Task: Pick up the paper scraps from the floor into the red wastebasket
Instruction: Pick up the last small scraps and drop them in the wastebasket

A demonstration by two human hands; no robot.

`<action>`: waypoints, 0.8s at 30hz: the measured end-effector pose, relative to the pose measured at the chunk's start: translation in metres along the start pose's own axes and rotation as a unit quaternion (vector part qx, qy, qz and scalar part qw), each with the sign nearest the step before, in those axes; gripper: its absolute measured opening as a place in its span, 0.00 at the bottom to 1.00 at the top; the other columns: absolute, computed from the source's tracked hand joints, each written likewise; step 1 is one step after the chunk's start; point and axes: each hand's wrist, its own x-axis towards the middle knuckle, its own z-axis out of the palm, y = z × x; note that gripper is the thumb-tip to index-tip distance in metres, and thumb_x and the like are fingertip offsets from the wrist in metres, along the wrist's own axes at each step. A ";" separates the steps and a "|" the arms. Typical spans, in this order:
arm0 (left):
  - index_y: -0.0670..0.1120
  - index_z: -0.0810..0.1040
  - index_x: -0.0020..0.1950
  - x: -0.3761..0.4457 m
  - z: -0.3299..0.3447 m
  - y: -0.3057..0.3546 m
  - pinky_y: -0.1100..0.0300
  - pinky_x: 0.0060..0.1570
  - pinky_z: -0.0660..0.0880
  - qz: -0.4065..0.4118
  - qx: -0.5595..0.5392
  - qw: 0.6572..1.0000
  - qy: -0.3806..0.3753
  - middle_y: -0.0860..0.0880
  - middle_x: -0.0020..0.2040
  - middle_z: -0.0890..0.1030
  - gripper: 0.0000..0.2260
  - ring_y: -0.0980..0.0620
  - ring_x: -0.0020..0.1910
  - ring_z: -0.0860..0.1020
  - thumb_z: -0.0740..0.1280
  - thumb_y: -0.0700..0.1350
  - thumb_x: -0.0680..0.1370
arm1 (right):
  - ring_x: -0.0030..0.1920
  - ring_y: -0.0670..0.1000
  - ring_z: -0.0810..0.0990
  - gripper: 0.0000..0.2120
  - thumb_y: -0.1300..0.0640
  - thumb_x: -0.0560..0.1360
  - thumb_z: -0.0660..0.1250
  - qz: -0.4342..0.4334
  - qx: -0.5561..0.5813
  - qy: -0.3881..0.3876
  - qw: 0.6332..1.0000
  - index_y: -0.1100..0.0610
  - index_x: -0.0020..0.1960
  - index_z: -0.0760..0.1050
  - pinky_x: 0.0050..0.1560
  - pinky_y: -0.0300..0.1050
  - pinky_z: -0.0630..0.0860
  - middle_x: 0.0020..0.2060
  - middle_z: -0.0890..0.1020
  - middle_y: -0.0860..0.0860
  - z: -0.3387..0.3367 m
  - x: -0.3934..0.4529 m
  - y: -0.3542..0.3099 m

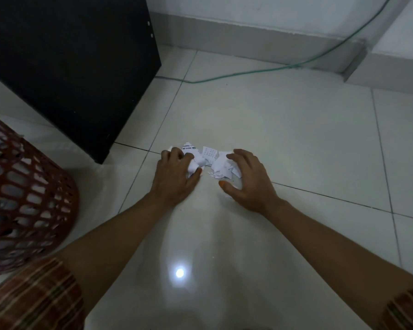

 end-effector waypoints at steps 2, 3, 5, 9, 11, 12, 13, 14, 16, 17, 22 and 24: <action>0.46 0.76 0.56 -0.003 -0.001 0.001 0.51 0.46 0.73 0.009 -0.009 1.000 0.019 0.45 0.49 0.74 0.18 0.44 0.49 0.70 0.59 0.57 0.77 | 0.63 0.55 0.72 0.33 0.37 0.68 0.65 -0.003 -0.011 -0.004 1.000 0.56 0.66 0.71 0.58 0.53 0.72 0.67 0.72 0.55 0.002 0.000 -0.001; 0.45 0.76 0.53 -0.004 -0.002 0.001 0.51 0.46 0.72 0.006 -0.024 0.999 0.032 0.45 0.46 0.75 0.16 0.44 0.47 0.71 0.59 0.55 0.77 | 0.64 0.55 0.72 0.33 0.37 0.68 0.64 -0.005 -0.020 -0.004 1.000 0.56 0.66 0.71 0.59 0.53 0.71 0.67 0.71 0.55 0.004 0.000 -0.002; 0.45 0.75 0.47 -0.005 -0.004 0.003 0.55 0.42 0.69 -0.018 -0.064 0.997 0.050 0.47 0.42 0.75 0.12 0.45 0.43 0.73 0.60 0.53 0.78 | 0.66 0.56 0.71 0.36 0.34 0.67 0.64 -0.008 -0.041 0.005 0.999 0.56 0.67 0.71 0.60 0.54 0.71 0.68 0.71 0.56 0.009 0.001 -0.003; 0.46 0.74 0.40 -0.003 -0.012 0.001 0.57 0.34 0.67 -0.031 -0.103 0.992 0.058 0.48 0.36 0.76 0.13 0.45 0.35 0.74 0.59 0.52 0.79 | 0.74 0.64 0.60 0.45 0.26 0.66 0.61 0.018 -0.073 -0.014 0.997 0.51 0.75 0.63 0.67 0.61 0.62 0.75 0.61 0.59 0.018 0.007 -0.006; 0.45 0.75 0.40 -0.001 -0.020 0.001 0.57 0.36 0.71 -0.021 -0.124 0.990 0.064 0.47 0.36 0.77 0.13 0.46 0.34 0.74 0.59 0.51 0.79 | 0.76 0.64 0.52 0.48 0.23 0.64 0.59 0.034 -0.079 -0.047 0.995 0.46 0.77 0.56 0.70 0.64 0.55 0.77 0.54 0.58 0.023 0.012 -0.010; 0.44 0.75 0.40 -0.001 -0.024 0.002 0.58 0.39 0.73 -0.015 -0.133 0.988 0.070 0.46 0.36 0.78 0.13 0.47 0.34 0.75 0.60 0.50 0.79 | 0.77 0.64 0.50 0.49 0.22 0.63 0.58 0.033 -0.080 -0.061 0.994 0.44 0.78 0.53 0.71 0.66 0.53 0.78 0.52 0.57 0.027 0.015 -0.012; 0.43 0.76 0.40 0.000 -0.027 0.003 0.60 0.43 0.72 -0.008 -0.138 0.987 0.080 0.46 0.36 0.78 0.12 0.49 0.34 0.74 0.61 0.49 0.79 | 0.77 0.64 0.49 0.50 0.21 0.63 0.58 0.029 -0.082 -0.073 0.993 0.43 0.78 0.52 0.71 0.66 0.51 0.78 0.51 0.57 0.030 0.018 -0.014; 0.42 0.77 0.40 0.000 -0.030 0.004 0.64 0.45 0.71 0.000 -0.139 0.986 0.092 0.45 0.35 0.78 0.12 0.51 0.33 0.73 0.62 0.47 0.79 | 0.76 0.64 0.50 0.50 0.21 0.62 0.57 0.021 -0.088 -0.081 0.993 0.42 0.78 0.52 0.71 0.66 0.52 0.78 0.51 0.57 0.034 0.021 -0.017; 0.42 0.76 0.39 0.001 -0.035 0.006 0.66 0.40 0.69 0.016 -0.146 0.984 0.104 0.47 0.34 0.77 0.11 0.55 0.32 0.70 0.64 0.45 0.78 | 0.73 0.63 0.59 0.47 0.21 0.64 0.57 -0.004 -0.112 -0.078 0.991 0.44 0.77 0.58 0.68 0.63 0.57 0.76 0.58 0.58 0.039 0.025 -0.020; 0.43 0.76 0.38 -0.001 -0.037 0.006 0.64 0.36 0.69 0.013 -0.145 0.984 0.106 0.48 0.33 0.76 0.11 0.55 0.32 0.70 0.64 0.45 0.78 | 0.69 0.62 0.63 0.44 0.23 0.65 0.57 -0.022 -0.123 -0.074 0.989 0.45 0.75 0.62 0.66 0.60 0.61 0.74 0.63 0.58 0.042 0.027 -0.023; 0.44 0.73 0.37 -0.006 -0.044 0.005 0.55 0.31 0.71 -0.013 -0.150 0.983 0.103 0.50 0.33 0.76 0.12 0.52 0.30 0.72 0.63 0.47 0.79 | 0.47 0.58 0.71 0.20 0.39 0.76 0.62 -0.080 -0.111 0.014 0.990 0.52 0.59 0.77 0.45 0.50 0.70 0.52 0.76 0.55 0.046 0.027 -0.020; 0.43 0.75 0.38 -0.011 -0.050 0.005 0.54 0.32 0.72 -0.021 -0.152 0.983 0.104 0.50 0.33 0.77 0.12 0.52 0.31 0.73 0.63 0.47 0.79 | 0.42 0.57 0.70 0.15 0.44 0.76 0.64 -0.093 -0.107 0.025 0.990 0.55 0.53 0.78 0.40 0.47 0.69 0.45 0.75 0.55 0.046 0.027 -0.019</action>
